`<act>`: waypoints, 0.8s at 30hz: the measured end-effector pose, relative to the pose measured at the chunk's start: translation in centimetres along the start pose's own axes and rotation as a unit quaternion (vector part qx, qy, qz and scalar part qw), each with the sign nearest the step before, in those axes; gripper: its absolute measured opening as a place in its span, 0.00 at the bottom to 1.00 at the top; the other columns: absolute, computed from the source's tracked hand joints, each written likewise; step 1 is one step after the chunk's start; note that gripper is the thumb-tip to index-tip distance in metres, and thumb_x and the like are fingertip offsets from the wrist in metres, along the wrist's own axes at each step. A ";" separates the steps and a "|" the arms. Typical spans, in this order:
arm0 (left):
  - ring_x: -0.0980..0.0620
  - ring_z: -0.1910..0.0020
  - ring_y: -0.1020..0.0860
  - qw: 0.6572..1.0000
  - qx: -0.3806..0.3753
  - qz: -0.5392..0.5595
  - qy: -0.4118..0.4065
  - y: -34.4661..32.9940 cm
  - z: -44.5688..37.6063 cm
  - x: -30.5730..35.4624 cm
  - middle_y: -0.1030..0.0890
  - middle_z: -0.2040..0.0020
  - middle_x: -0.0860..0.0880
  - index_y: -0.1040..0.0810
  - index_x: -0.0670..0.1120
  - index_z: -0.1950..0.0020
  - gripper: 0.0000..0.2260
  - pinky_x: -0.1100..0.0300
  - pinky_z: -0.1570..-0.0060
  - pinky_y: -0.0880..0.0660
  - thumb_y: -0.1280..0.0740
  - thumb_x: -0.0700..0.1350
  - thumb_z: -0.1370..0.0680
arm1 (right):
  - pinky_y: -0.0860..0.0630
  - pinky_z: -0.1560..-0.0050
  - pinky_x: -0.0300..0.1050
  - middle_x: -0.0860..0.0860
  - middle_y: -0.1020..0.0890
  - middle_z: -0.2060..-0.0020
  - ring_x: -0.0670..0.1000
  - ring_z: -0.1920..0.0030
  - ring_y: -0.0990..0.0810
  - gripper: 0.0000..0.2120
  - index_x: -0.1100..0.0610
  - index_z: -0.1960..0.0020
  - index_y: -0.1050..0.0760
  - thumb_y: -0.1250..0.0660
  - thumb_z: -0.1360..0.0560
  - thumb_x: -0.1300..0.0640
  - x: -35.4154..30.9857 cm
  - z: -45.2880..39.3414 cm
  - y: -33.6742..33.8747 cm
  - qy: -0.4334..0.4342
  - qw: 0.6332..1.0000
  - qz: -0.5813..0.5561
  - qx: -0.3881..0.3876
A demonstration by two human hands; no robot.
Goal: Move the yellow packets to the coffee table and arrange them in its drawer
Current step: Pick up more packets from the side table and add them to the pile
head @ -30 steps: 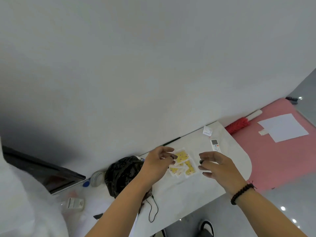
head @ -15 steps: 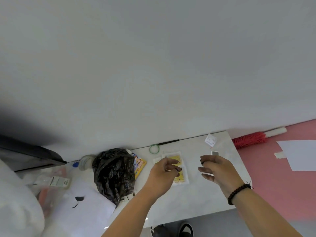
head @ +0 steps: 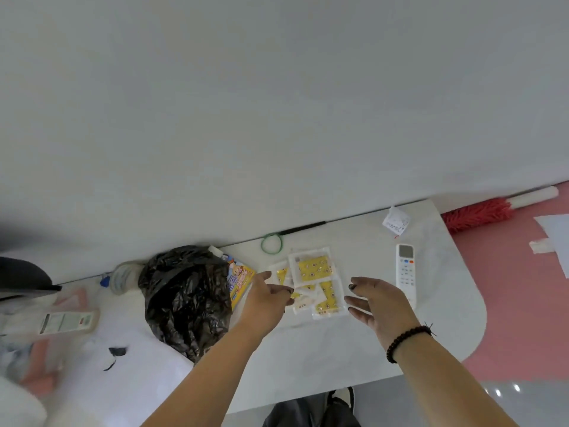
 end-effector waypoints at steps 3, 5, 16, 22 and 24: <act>0.48 0.49 0.19 0.999 0.022 0.024 0.027 -0.9 -3.4 -2.8 0.19 0.51 0.48 0.43 0.43 0.25 0.29 0.47 0.42 0.23 0.36 0.39 0.23 | 0.23 0.56 0.45 0.55 0.21 0.59 0.57 0.55 0.21 0.07 0.61 0.54 0.24 0.39 0.24 0.70 2.6 -3.6 -0.7 -0.019 1.000 -0.013 0.001; 0.50 0.50 0.22 0.998 0.033 0.025 0.036 -1.3 -5.3 -4.2 0.21 0.44 0.49 0.42 0.44 0.25 0.29 0.52 0.46 0.23 0.35 0.41 0.23 | 0.24 0.57 0.44 0.55 0.22 0.59 0.56 0.56 0.22 0.07 0.62 0.54 0.24 0.39 0.24 0.71 4.2 -5.9 -0.9 -0.034 0.999 -0.014 0.003; 0.48 0.52 0.26 0.957 0.140 0.178 0.179 -2.0 -14.3 -12.6 0.26 0.42 0.45 0.38 0.43 0.26 0.33 0.52 0.43 0.26 0.29 0.50 0.27 | 0.34 0.40 0.46 0.53 0.28 0.35 0.54 0.35 0.29 0.22 0.57 0.32 0.32 0.34 0.24 0.60 7.7 -15.7 2.1 0.021 0.983 0.122 0.136; 0.46 0.46 0.22 0.969 0.128 0.153 0.145 -2.6 -16.5 -11.6 0.21 0.42 0.45 0.26 0.44 0.37 0.29 0.50 0.42 0.24 0.26 0.58 0.32 | 0.33 0.44 0.43 0.52 0.29 0.34 0.53 0.39 0.28 0.23 0.55 0.31 0.33 0.35 0.24 0.59 6.9 -17.7 1.2 0.035 0.979 0.141 0.144; 0.45 0.49 0.19 0.970 0.109 0.161 0.146 -3.3 -16.8 -11.2 0.18 0.46 0.46 0.22 0.46 0.47 0.27 0.50 0.44 0.22 0.24 0.61 0.37 | 0.30 0.51 0.40 0.53 0.30 0.34 0.51 0.49 0.26 0.23 0.54 0.31 0.33 0.35 0.24 0.59 6.8 -18.3 0.3 0.033 0.977 0.159 0.140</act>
Point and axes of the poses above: each hand's wrist, its own z-axis away from the middle knuckle, its own y-axis out of the back of the hand, x = y × z, the point moved 10 cm from there along -z, towards the middle knuckle
